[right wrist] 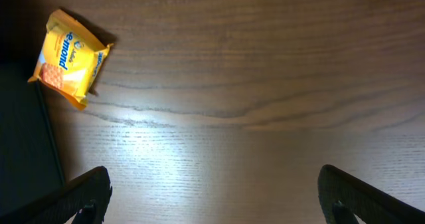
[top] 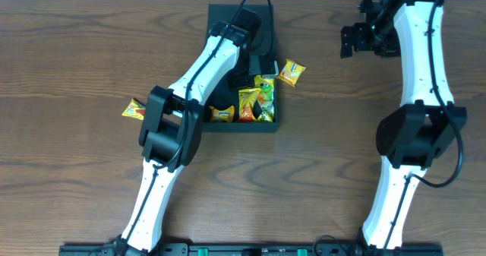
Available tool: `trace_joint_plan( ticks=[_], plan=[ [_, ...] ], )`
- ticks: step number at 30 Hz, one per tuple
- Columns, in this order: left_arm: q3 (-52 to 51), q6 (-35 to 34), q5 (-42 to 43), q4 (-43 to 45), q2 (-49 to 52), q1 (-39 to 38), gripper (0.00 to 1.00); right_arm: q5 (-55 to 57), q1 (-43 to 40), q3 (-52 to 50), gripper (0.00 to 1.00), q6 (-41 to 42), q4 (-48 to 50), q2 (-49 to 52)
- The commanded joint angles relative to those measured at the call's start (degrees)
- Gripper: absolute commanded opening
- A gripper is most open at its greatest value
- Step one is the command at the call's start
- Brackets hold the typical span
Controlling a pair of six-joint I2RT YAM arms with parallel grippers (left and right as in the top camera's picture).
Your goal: Pack container
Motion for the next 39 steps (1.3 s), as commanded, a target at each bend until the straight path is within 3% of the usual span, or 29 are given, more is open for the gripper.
trace_joint_plan(
  ticks=[1, 10, 14, 19, 23, 27, 31, 33, 36, 39],
  plan=[
    [-0.3, -1.2, -0.8, -0.5, -3.6, 0.7, 0.06, -0.4, 0.5, 1.0, 0.99, -0.7, 0.5, -1.8],
    [-0.3, -4.8, -1.3, -12.9, -18.3, 6.4, 0.06, -0.4, 0.8, 1.0, 0.99, -1.4, 1.8, -1.8],
    [-0.3, -4.7, 4.7, -23.2, -23.4, 14.1, 0.06, -0.4, 0.8, 1.0, 0.99, -1.4, 2.8, -1.8],
    [-0.3, 1.7, 7.2, -34.4, -24.2, 21.2, 0.06, -0.4, 0.8, 1.0, 0.99, -1.4, 3.3, -1.8],
    [-0.5, 3.5, 10.3, -36.2, -24.4, 24.8, 0.06, -0.4, 0.8, 1.0, 0.99, -1.4, 3.2, -1.8],
    [-3.8, 2.3, 9.4, -34.8, -25.7, 27.8, 0.06, -0.4, 0.8, 1.0, 0.99, -3.1, 3.1, -1.8],
    [-18.9, -4.5, 2.4, -25.6, -32.6, 28.8, 0.06, -0.9, 0.5, 1.0, 0.99, -3.1, 3.0, -1.8],
    [-29.0, -4.5, 3.0, -20.3, -39.3, 28.7, 0.06, -2.5, -0.1, 1.0, 0.99, -3.1, 3.0, -1.8],
    [-41.8, -4.8, 5.0, -12.2, -50.9, 29.9, 0.24, -4.1, -1.2, 1.0, 0.99, -3.1, 3.2, -1.8],
    [-51.4, -7.4, 6.9, -5.0, -61.0, 32.0, 0.26, -5.2, -2.3, 1.0, 0.99, -3.1, 3.7, -1.8]
  ],
)
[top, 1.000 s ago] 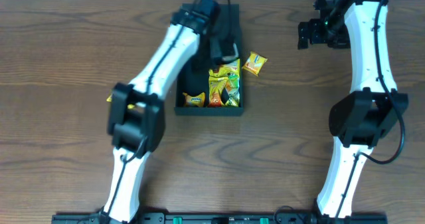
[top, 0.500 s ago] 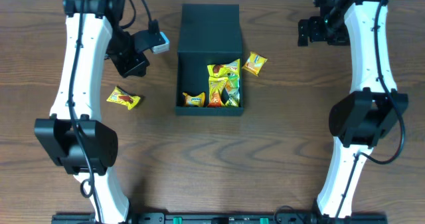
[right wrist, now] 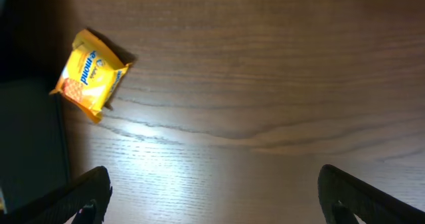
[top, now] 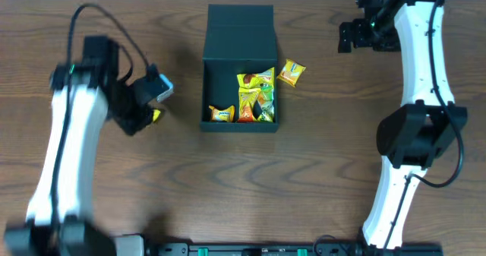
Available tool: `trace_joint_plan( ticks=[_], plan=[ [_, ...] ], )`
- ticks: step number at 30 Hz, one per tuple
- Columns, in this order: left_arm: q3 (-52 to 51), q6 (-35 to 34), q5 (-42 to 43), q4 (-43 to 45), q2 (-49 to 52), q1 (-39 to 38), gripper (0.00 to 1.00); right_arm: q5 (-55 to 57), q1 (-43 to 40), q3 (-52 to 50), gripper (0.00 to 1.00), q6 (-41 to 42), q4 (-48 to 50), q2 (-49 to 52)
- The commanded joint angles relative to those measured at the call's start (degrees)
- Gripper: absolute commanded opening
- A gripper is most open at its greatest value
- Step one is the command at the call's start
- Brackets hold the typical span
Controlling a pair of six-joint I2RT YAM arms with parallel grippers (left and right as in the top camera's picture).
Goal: Pack container
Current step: 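Withdraw the left gripper to the remaining yellow packet left of the box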
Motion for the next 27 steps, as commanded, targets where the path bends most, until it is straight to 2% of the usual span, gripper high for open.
trace_joint_plan(
  ticks=[1, 2, 4, 6, 9, 12, 13, 15, 19, 21, 22, 24, 25, 26, 27],
  plan=[
    [-8.1, -3.7, 1.4, 4.2, -9.0, 2.6, 0.26, -2.1, -2.0, 1.0, 0.99, -0.8, 0.6, -1.8],
    [-11.0, -5.3, 1.4, 6.5, -11.1, 3.5, 0.26, -2.1, -2.1, 1.0, 0.99, -0.8, 0.9, -1.8],
    [-17.3, -10.0, 1.0, 12.5, -13.3, 6.0, 0.38, -2.1, -2.1, 1.0, 0.99, -1.0, 1.1, -1.8],
    [-20.9, -16.5, 1.1, 17.1, -12.2, 8.0, 0.38, -2.1, -1.9, 1.0, 0.99, -1.0, 1.1, -1.8],
    [-22.5, -31.5, 1.2, 21.4, -8.7, 9.4, 0.38, -2.1, -0.8, 1.0, 0.99, -1.4, 1.1, -1.8],
    [-22.5, -42.2, 2.4, 22.7, -7.1, 9.4, 0.49, -2.0, 0.2, 1.0, 0.99, -1.5, 1.0, -1.8],
    [-22.5, -45.6, 3.3, 23.0, -7.0, 9.4, 0.57, -2.1, 0.7, 1.0, 0.99, -1.9, 1.1, -1.8],
    [-22.5, -50.8, 7.0, 25.2, -7.0, 9.4, 0.55, -1.9, 1.4, 1.0, 0.99, -2.3, 1.3, -1.8],
    [-22.5, -51.6, 11.2, 27.7, -7.0, 9.4, 0.6, -1.9, 2.5, 0.9, 0.99, -2.5, 2.0, -1.8],
    [-22.5, -52.4, 12.8, 27.9, -7.0, 9.4, 0.6, -1.9, 3.0, 0.9, 0.99, -2.5, 2.2, -1.8],
    [-22.5, -54.1, 14.1, 27.9, -7.0, 9.4, 0.57, -1.8, 3.1, 0.9, 0.99, -2.5, 2.2, -1.8],
    [-22.5, -57.5, 15.0, 29.8, -7.0, 9.4, 0.37, -1.8, 3.4, 0.8, 0.99, -2.5, 2.2, -1.8],
    [-22.5, -59.9, 15.1, 31.2, -7.0, 9.4, 0.36, -1.6, 3.5, 0.7, 0.99, -2.5, 2.1, -1.8],
    [-22.5, -62.8, 14.3, 32.4, -7.0, 9.4, 0.39, -1.2, 3.5, 0.6, 0.99, -2.5, 2.1, -1.8],
    [-22.5, -67.5, 12.1, 33.0, -7.0, 9.4, 0.85, -0.8, 3.5, 0.6, 0.99, -2.5, 1.9, -1.8]
  ],
)
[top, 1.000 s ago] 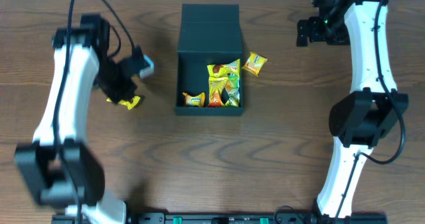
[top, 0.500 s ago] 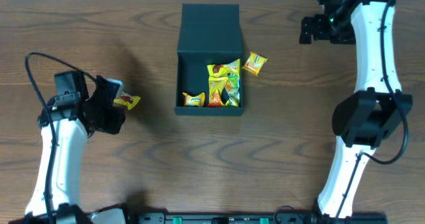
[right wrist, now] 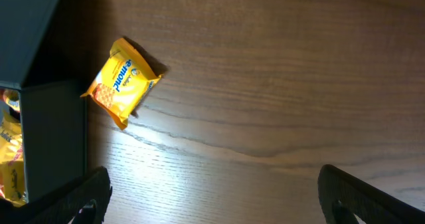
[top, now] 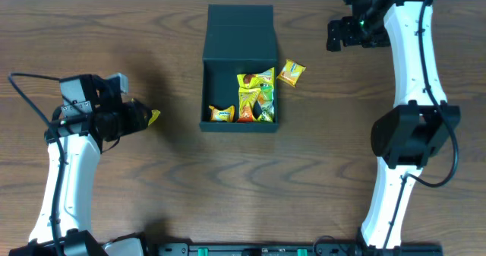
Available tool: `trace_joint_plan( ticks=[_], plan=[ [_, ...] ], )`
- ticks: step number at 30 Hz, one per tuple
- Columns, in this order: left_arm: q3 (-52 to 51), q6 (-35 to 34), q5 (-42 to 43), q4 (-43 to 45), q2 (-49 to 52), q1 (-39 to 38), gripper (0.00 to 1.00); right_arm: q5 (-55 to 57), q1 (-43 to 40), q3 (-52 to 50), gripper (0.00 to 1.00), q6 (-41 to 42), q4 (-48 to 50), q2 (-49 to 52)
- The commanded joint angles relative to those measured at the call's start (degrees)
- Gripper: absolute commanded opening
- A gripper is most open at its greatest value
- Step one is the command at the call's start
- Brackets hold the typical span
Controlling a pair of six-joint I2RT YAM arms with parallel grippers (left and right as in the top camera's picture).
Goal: Pack container
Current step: 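Withdraw the left gripper to the remaining yellow packet left of the box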
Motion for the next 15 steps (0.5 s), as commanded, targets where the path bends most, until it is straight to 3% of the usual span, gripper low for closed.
trace_joint_plan(
  ticks=[1, 3, 7, 15],
  plan=[
    [0.2, -17.5, -3.7, 0.9, 0.1, 0.2, 0.95, 0.9, 0.4, 0.6, 0.99, -0.8, -0.2, -1.8],
    [0.2, -27.0, -8.8, 0.2, 0.1, 0.1, 0.95, 0.9, 0.4, 0.5, 0.99, -0.9, -0.3, -1.8],
    [0.2, -35.0, -14.2, -1.4, 0.2, 0.1, 0.96, 0.9, 0.4, 0.3, 0.99, -0.8, -0.3, -1.8],
    [0.2, -44.0, -17.3, -4.1, 4.2, -0.4, 0.99, 0.9, 0.4, 0.3, 0.99, -0.9, -0.2, -1.8]
  ],
)
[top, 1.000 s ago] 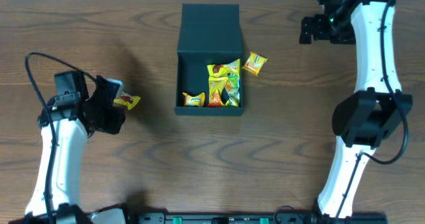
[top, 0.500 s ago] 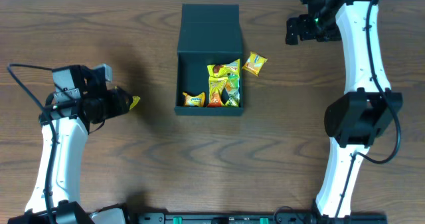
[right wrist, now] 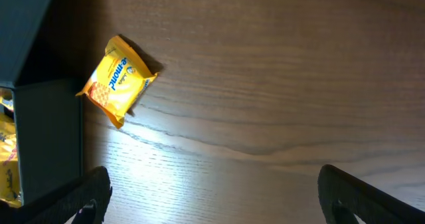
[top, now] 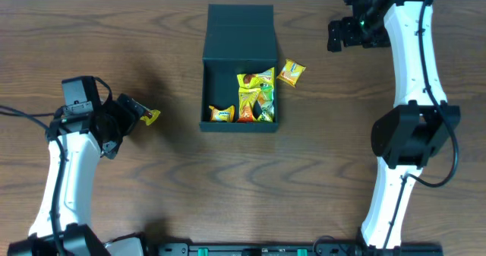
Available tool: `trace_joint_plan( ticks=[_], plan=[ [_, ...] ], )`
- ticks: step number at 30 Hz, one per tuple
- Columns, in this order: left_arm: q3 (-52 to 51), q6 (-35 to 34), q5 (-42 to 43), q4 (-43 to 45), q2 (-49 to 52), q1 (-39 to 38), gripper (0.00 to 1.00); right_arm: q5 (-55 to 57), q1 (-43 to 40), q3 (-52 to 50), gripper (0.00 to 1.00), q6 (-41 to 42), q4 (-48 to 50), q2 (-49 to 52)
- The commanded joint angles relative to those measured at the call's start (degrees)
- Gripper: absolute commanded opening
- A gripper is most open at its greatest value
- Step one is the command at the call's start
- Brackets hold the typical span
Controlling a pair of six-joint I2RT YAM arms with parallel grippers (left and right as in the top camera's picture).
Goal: Pack container
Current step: 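Withdraw the left gripper to the remaining yellow packet left of the box, then lower the left gripper and grasp the yellow Apollo packet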
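A black box stands mid-table, its lid folded open at the back. Several yellow and orange snack packets lie in it. One yellow packet lies on the table just right of the box, also seen as the packet in the right wrist view. Another yellow packet lies far left. My left gripper sits right beside it, fingers spread, nothing held. High at the back right, my right gripper is open and empty; in its wrist view the gripper is over bare wood, right of the packet.
The brown wooden table carries nothing else. The box wall shows at the left of the right wrist view. The table's far edge runs just behind the right gripper.
My left gripper has turned and shifted a little at the far-left packet, which lies where it was. The right arm has hardly moved.
At first my left arm reached over the box, gripper down inside it. Then it was out at the left over the loose packet, and it has stayed beside that packet since. My right gripper, open throughout, shifted left, closer to the packet beside the box.
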Motion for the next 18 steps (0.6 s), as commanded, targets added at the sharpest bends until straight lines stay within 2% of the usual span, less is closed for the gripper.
trace_joint_plan(
  ticks=[1, 6, 7, 9, 18],
  plan=[
    [0.2, -5.4, -2.3, 0.3, 2.6, -0.5, 0.99, 0.2, 0.4, 0.3, 0.99, -0.9, 0.0, -1.8],
    [0.2, -4.9, -3.4, 2.8, 5.9, -1.7, 1.0, 0.2, 0.4, 0.3, 0.99, -0.9, -0.3, -1.8],
    [0.2, -4.4, -3.2, 3.7, 6.6, -1.7, 0.95, 0.2, 0.4, 0.3, 0.99, -0.9, -0.3, -1.8],
    [0.2, -4.5, -3.2, 5.7, 8.2, -1.7, 0.94, 0.2, 0.4, 0.3, 0.99, -1.3, -0.3, -1.8],
    [0.4, -11.2, -3.2, 10.2, 12.7, -1.7, 0.87, 0.2, 0.5, 0.3, 0.99, -1.3, -0.7, -1.8]
  ],
)
